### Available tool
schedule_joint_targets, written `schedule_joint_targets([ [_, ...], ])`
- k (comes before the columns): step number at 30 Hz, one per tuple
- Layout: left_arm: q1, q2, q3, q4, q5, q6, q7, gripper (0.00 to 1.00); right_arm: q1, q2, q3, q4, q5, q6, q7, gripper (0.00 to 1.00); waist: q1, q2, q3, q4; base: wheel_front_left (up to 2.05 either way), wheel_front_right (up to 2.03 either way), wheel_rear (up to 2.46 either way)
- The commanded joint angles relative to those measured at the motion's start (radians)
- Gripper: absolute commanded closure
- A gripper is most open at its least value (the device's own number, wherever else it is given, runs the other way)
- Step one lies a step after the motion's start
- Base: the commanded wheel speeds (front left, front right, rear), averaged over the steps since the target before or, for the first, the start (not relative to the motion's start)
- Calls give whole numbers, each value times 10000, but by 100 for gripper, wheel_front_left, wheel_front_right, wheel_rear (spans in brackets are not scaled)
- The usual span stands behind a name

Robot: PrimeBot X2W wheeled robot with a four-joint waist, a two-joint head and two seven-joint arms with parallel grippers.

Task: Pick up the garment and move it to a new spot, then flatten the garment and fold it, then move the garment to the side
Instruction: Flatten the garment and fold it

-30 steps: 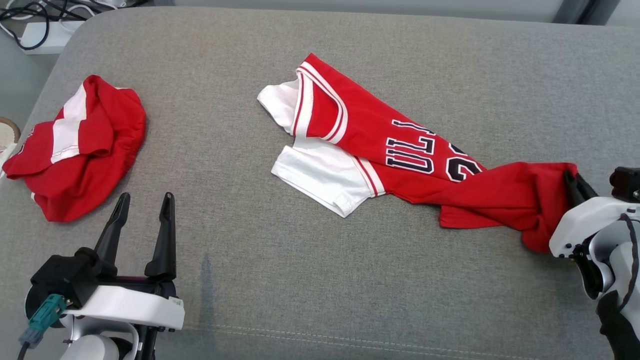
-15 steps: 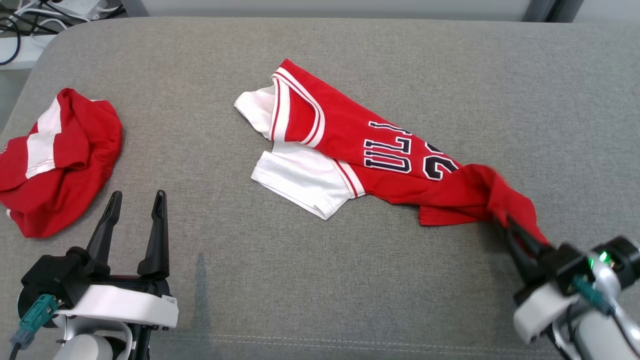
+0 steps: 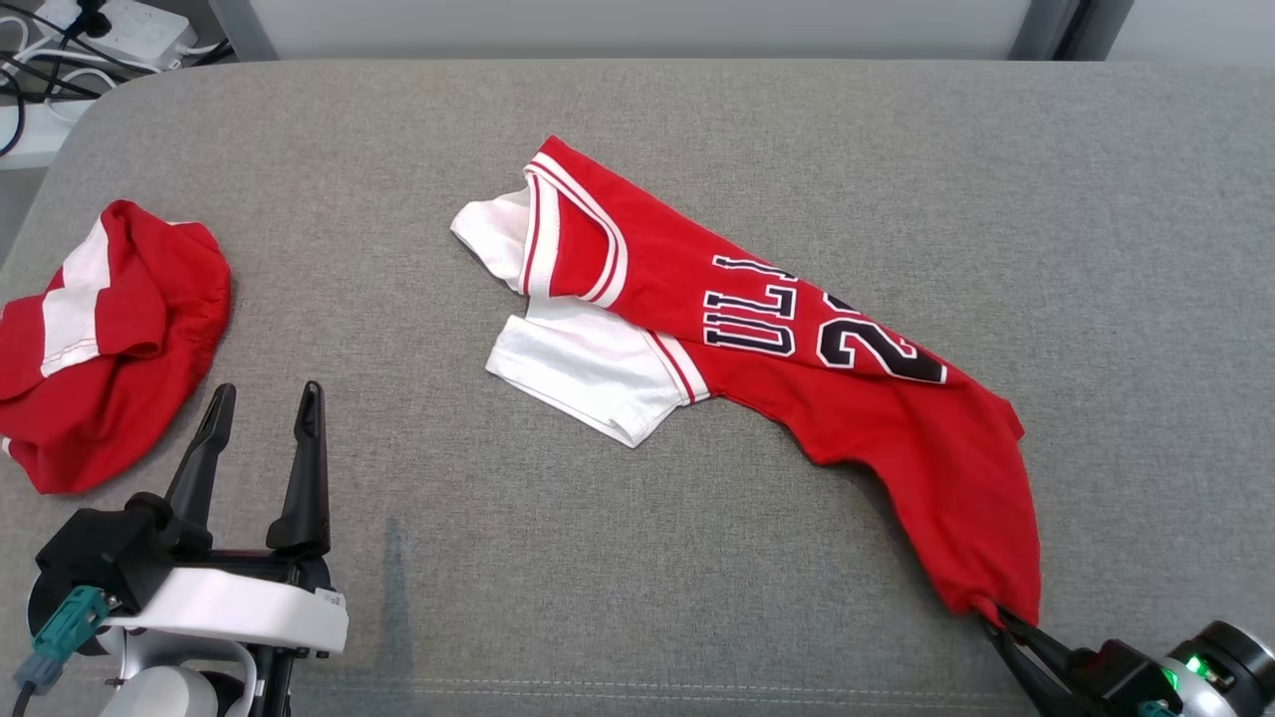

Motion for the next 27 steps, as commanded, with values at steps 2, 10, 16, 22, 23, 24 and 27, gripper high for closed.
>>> schedule_joint_targets([
  [2,-292,322,390,-200,-38,-11,-14,0,72,-332,101,-49,192,27,18,100,0,0,-26,-27,0,0,0],
  [10,-191,385,365,-173,-44,101,101,0,-233,-407,114,-95,955,27,-74,0,0,0,-172,-47,0,0,0],
  [16,-8,573,459,-227,86,288,98,0,-280,-77,-1688,-1156,1373,27,-262,0,0,0,-402,-217,0,0,0],
  [22,104,778,330,-280,333,376,190,0,-503,1512,-4139,-1337,955,27,-275,0,0,0,-778,-501,0,0,0],
  [23,143,779,304,-264,339,381,199,0,-546,1673,-4243,-1280,846,27,-257,0,0,0,-876,-530,0,0,0],
  [24,198,791,285,-252,346,388,205,0,-588,1838,-4342,-1209,771,27,-218,0,0,0,-968,-554,0,0,0],
  [27,370,843,189,-208,397,400,252,0,-608,2204,-4363,-1005,664,27,-105,0,0,0,-1249,-552,0,0,0],
])
